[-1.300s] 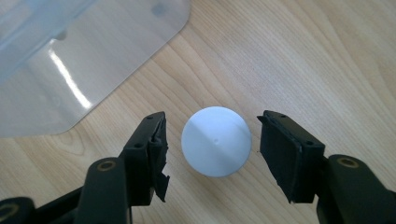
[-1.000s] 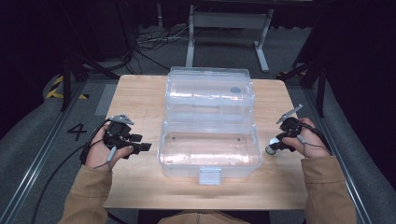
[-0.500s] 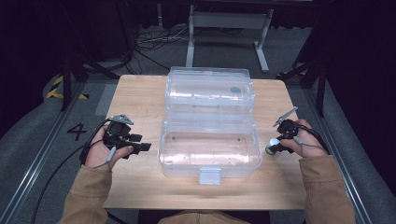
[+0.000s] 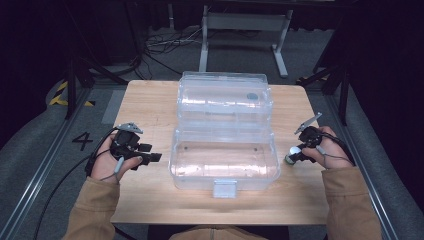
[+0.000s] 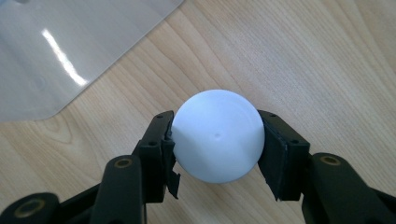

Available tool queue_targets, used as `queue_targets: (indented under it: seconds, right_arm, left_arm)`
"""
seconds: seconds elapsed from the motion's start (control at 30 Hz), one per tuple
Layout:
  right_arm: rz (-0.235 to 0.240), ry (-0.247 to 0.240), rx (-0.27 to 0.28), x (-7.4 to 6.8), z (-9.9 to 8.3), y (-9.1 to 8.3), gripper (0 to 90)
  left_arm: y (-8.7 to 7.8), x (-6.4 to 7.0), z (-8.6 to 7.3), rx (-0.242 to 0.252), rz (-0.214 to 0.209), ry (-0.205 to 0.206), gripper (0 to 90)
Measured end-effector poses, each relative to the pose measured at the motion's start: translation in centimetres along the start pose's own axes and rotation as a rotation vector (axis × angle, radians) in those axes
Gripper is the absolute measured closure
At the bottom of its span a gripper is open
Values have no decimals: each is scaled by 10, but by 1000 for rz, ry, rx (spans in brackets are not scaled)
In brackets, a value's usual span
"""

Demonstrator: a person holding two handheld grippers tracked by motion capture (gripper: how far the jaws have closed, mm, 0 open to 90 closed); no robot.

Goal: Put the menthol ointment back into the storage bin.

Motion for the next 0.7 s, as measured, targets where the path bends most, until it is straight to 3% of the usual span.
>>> queue_targets:
  seconds: [0.23,0.7]
  right_arm:
    - [3,-12,24,-5,2,-14,504]
    - [-38,-50,76,-22,9,-48,505]
  left_arm:
    - [0,0,0,-1,1,3,440]
    - [2,1,0,-8,0,4,439]
Point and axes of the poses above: each handheld gripper's, and its own axes: y roughly forward along the jaws, z roughly out of its top, x roughly to its right, the point moved 2 cm from there along y, roughly forward along the jaws, and after that the axes turned 12 degrees about -y, right-handed, at the moved point
